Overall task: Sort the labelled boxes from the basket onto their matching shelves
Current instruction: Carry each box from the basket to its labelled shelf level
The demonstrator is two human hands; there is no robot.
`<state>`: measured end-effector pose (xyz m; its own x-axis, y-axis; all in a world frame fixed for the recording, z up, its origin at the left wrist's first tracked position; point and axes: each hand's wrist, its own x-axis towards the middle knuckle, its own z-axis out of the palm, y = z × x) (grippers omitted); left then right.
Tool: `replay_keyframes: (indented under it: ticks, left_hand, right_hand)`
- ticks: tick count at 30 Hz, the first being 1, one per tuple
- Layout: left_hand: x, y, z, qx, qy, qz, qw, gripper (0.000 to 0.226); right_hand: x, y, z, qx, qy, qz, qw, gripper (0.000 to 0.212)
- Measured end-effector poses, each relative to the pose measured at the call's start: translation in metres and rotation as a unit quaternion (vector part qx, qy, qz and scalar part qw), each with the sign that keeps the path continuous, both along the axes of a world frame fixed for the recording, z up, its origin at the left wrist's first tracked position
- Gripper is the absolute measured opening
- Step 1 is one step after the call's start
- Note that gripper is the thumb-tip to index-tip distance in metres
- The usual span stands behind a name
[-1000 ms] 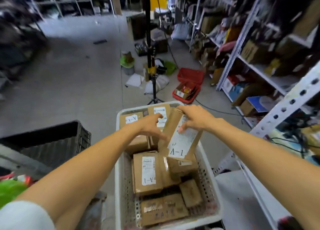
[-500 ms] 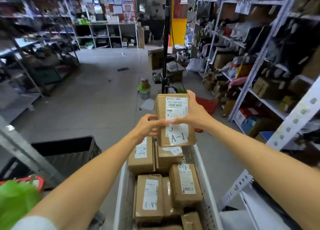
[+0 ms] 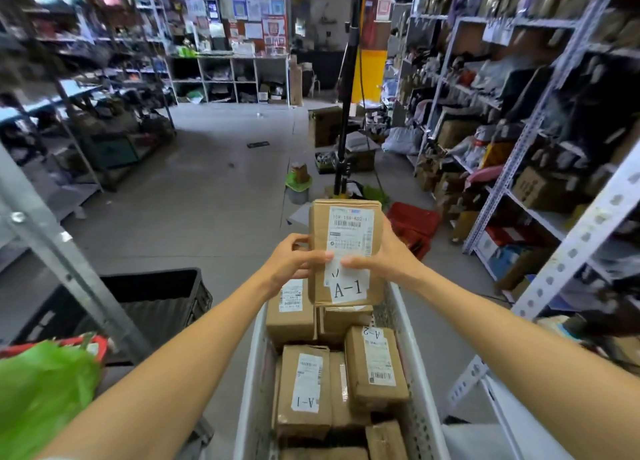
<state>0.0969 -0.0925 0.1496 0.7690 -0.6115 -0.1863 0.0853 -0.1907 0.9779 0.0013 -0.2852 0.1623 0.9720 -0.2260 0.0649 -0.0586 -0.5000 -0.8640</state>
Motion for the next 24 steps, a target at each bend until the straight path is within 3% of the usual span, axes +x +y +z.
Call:
replay_keyframes:
  ticks: [2, 8, 15, 20, 24]
  left_hand:
    - [-0.004, 0.001, 0.003, -0.013, -0.007, -0.012, 1.0, 0.063]
    - [-0.019, 0.017, 0.013, -0.014, -0.006, -0.075, 0.997, 0.068]
    - [-0.053, 0.023, 0.029, 0.01, -0.004, -0.1, 0.995, 0.093]
    - [-0.108, 0.014, 0.047, 0.048, -0.144, -0.133, 0.979, 0.052]
    - [-0.146, 0.03, 0.056, 0.093, -0.314, -0.208, 0.922, 0.045]
  right_hand:
    - [-0.011, 0.005, 0.006, -0.001, -0.015, -0.009, 1.0, 0.103]
    - [-0.045, 0.041, 0.027, -0.012, -0.019, -0.137, 0.99, 0.069]
    - [-0.101, 0.093, 0.025, 0.014, -0.018, -0.269, 0.963, 0.079]
    - [-0.16, 0.108, 0.032, 0.007, -0.027, -0.34, 0.94, 0.083]
    - [-0.223, 0.121, 0.046, -0.017, -0.022, -0.37, 0.928, 0.081]
